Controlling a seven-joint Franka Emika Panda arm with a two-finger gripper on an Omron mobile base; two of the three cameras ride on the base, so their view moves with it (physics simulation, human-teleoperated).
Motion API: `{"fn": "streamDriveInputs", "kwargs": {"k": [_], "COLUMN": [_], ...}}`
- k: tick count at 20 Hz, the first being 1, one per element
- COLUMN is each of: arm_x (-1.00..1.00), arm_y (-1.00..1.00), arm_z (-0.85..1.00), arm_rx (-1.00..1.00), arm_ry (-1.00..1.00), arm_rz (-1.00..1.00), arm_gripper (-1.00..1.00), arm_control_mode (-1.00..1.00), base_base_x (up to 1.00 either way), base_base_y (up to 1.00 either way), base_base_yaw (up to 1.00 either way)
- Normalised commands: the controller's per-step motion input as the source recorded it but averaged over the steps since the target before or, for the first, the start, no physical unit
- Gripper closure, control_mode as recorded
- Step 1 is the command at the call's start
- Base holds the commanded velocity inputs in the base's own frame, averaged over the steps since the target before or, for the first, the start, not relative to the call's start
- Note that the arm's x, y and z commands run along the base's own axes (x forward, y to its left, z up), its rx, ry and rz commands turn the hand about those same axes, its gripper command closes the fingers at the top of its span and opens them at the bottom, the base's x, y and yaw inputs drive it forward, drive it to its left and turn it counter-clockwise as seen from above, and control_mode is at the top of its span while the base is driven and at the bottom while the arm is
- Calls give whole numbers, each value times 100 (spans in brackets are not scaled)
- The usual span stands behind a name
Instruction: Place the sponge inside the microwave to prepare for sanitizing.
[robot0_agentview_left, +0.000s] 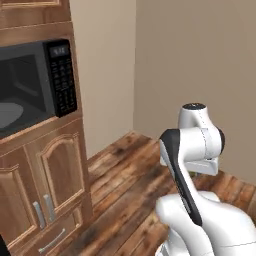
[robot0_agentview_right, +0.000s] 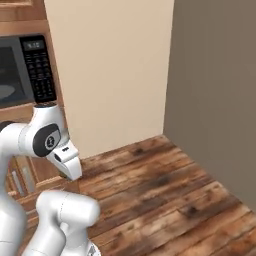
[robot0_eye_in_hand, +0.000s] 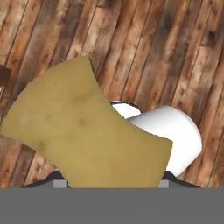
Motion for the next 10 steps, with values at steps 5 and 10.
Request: {"fn": "streamDriveInputs", "kwargs": {"k": [5,10], "arm_x": [0,0], "arm_y": [0,0], "arm_z": [0,0], "arm_rx": [0,0], "arm_ry": [0,0], "arm_rz": [0,0], "arm_gripper": [100,100], "arm_control_mode": [100,100], "base_base_x": [59,39], "base_base_y": [-13,-12], "base_base_yaw": [96,100]}}
